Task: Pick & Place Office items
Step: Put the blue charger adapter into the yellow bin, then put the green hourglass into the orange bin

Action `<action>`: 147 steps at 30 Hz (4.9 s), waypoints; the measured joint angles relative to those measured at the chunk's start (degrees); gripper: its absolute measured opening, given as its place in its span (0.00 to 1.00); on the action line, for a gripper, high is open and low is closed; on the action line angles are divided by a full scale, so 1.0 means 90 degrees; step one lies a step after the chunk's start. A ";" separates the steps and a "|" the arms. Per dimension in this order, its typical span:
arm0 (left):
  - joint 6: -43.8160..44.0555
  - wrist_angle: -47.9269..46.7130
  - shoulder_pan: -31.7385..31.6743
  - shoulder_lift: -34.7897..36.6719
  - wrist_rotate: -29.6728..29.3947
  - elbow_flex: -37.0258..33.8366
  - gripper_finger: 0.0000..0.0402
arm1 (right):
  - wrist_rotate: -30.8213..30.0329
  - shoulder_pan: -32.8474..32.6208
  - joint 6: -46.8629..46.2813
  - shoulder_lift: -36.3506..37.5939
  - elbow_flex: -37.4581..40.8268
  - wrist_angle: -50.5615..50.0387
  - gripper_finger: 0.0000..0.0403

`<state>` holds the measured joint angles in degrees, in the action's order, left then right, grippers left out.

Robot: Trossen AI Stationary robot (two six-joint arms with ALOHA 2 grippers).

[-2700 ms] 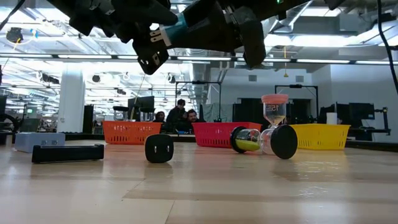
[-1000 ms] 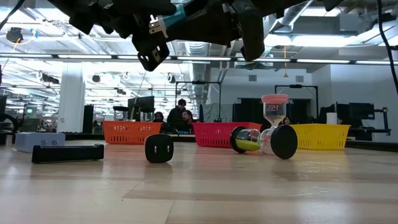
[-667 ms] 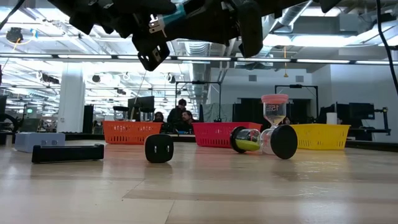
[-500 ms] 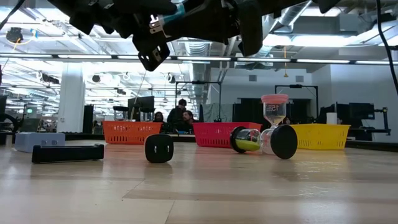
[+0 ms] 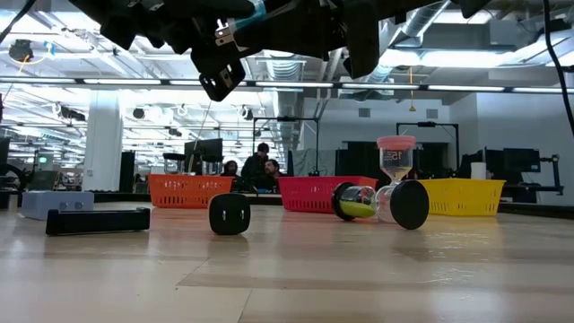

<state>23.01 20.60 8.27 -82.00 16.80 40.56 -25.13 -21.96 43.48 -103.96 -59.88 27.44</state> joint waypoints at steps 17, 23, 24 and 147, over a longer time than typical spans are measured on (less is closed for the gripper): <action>0.0002 0.0013 0.0002 0.0000 -0.0027 -0.0005 0.36 | -0.0028 -0.0002 0.0002 0.0000 -0.0002 -0.0017 0.34; -0.0001 0.0034 0.0002 0.0000 -0.0032 -0.0005 0.37 | -0.0046 -0.0005 0.0000 0.0000 -0.0002 -0.0019 0.35; -0.0001 0.0036 0.0002 0.0000 -0.0034 -0.0005 0.38 | -0.0046 -0.0005 0.0000 0.0000 -0.0005 -0.0019 0.35; -0.0329 0.0291 0.0002 0.0000 -0.0248 -0.0005 0.50 | 0.0979 0.4537 -0.7168 0.2016 -0.0151 -1.0781 0.53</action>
<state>20.05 23.22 8.29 -82.00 14.57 40.51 -16.32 18.88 -21.02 -85.82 -61.24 -69.59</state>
